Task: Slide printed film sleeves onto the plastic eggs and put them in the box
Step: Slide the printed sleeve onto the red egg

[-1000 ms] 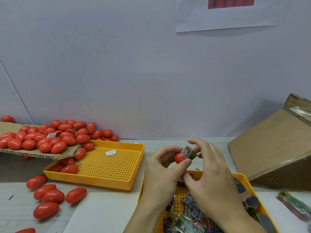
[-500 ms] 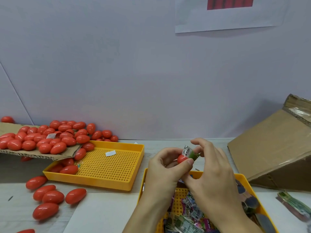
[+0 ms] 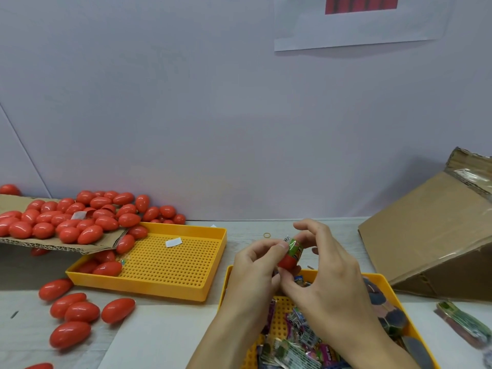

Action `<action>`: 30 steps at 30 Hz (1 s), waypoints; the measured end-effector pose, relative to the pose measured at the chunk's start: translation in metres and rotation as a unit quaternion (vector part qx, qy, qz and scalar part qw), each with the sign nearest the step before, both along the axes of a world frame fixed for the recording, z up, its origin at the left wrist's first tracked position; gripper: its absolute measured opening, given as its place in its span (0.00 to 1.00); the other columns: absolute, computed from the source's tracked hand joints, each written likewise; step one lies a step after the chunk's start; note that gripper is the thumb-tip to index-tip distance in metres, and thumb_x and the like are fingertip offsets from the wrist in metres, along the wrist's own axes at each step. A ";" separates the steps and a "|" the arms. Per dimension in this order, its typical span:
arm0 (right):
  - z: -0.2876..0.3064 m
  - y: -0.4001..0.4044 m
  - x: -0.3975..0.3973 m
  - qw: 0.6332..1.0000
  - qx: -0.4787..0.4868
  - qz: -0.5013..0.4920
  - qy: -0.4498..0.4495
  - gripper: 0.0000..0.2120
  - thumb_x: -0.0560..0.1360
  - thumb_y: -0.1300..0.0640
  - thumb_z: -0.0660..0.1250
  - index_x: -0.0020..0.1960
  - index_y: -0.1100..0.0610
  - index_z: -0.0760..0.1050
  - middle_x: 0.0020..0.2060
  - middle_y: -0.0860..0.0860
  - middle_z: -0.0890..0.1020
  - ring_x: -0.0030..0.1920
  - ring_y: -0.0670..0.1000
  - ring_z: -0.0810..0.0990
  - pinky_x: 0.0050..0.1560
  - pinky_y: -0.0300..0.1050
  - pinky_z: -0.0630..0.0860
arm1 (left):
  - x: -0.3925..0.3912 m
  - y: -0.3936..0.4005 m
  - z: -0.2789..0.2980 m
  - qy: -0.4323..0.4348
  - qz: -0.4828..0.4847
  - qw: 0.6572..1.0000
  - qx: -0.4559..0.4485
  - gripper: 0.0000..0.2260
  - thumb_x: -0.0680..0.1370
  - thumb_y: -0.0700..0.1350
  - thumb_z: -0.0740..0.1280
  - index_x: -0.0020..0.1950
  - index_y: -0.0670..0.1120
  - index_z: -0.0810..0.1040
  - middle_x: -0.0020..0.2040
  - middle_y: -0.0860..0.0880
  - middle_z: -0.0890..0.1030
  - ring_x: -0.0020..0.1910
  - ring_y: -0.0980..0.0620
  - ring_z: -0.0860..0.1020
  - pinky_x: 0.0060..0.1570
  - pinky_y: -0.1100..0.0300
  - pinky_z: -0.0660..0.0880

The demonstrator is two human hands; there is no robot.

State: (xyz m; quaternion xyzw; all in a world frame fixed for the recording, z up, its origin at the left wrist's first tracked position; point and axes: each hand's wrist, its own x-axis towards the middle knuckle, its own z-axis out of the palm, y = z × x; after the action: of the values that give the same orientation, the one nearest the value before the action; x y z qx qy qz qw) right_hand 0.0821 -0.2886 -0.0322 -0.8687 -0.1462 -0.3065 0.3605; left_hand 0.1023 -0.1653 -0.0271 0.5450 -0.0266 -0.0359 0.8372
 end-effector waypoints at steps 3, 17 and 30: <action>0.000 0.000 0.000 1.000 -0.004 0.007 -0.001 0.33 0.67 0.54 0.77 0.64 0.38 0.63 0.50 0.36 0.75 0.56 0.37 0.73 0.54 0.23 0.66 | 0.000 0.000 0.000 -0.005 -0.008 1.000 0.000 0.07 0.79 0.40 0.67 0.51 0.38 0.83 0.50 0.38 0.84 0.45 0.44 0.84 0.44 0.52 0.80; 0.002 -0.003 0.000 0.997 0.034 0.072 -0.011 0.35 0.66 0.61 0.78 0.61 0.34 0.65 0.51 0.38 0.77 0.54 0.39 0.77 0.45 0.23 0.71 | -0.005 0.004 0.005 -0.035 -0.093 0.990 0.096 0.15 0.73 0.54 0.69 0.46 0.41 0.81 0.36 0.41 0.81 0.34 0.48 0.80 0.34 0.60 0.76; 0.003 -0.004 0.001 0.995 0.064 0.066 -0.032 0.32 0.65 0.61 0.78 0.59 0.36 0.68 0.50 0.38 0.78 0.55 0.37 0.76 0.48 0.22 0.70 | -0.007 0.002 0.006 -0.023 -0.118 0.989 0.082 0.18 0.76 0.59 0.67 0.45 0.44 0.82 0.37 0.42 0.81 0.36 0.49 0.80 0.34 0.59 0.77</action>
State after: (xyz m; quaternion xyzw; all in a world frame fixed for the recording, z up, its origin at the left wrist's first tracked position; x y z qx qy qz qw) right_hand 0.0827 -0.2921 -0.0289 -0.8221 -0.1949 -0.3184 0.4300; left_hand 0.0955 -0.1638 -0.0213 0.6057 -0.1071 -0.1242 0.7786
